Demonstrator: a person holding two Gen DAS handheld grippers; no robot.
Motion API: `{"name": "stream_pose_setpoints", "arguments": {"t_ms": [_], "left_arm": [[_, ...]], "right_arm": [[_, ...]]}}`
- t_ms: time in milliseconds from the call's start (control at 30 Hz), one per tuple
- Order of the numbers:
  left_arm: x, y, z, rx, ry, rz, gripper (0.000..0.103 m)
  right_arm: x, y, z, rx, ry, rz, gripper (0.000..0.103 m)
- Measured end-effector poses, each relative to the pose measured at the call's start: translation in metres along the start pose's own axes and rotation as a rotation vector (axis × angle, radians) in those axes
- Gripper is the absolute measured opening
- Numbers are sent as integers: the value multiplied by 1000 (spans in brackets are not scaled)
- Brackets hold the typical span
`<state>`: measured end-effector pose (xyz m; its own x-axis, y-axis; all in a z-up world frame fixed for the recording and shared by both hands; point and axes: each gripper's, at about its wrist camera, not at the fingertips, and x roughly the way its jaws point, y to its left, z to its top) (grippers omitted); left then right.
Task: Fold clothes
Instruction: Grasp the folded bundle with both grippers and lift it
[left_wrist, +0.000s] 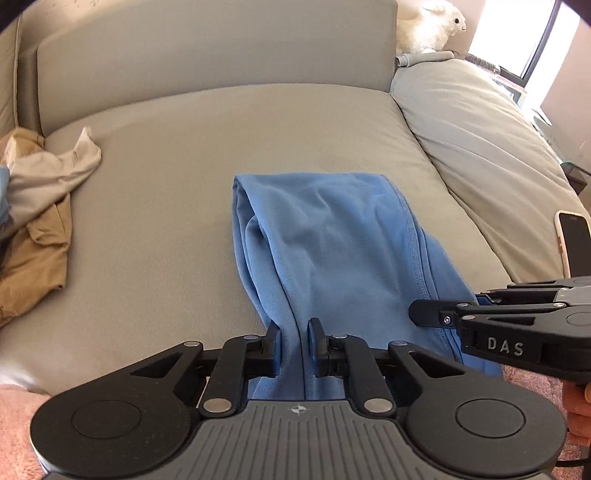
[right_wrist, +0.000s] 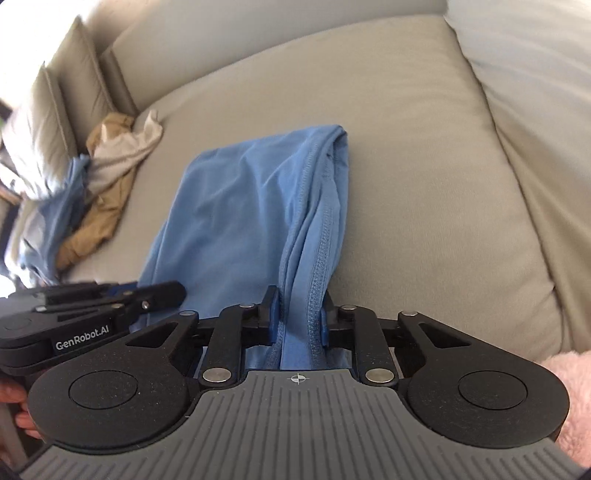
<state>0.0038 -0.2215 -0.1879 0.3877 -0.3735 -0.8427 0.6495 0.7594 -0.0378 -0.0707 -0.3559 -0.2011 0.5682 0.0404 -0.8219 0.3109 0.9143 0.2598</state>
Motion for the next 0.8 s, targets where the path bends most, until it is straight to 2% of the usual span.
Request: {"name": "stream_pose_setpoints", "arguments": {"t_ms": [100,267,600,800], "left_arm": [[-16,-6,5,25,-37,-6,11],[-34,-32,27,72,-100,-17,11],[-25,-106,85,131,-140,-46,11],[-12,-155,118,145,-147,-102,11]], "right_arm": [[-14,7,2,-46,-36,-44,15],[-48,-7,13,-34,-99,-57,15],[-87,-69,54,4,-172,-133,15],[-104,-118,82,-33,-171,-198,15]]}}
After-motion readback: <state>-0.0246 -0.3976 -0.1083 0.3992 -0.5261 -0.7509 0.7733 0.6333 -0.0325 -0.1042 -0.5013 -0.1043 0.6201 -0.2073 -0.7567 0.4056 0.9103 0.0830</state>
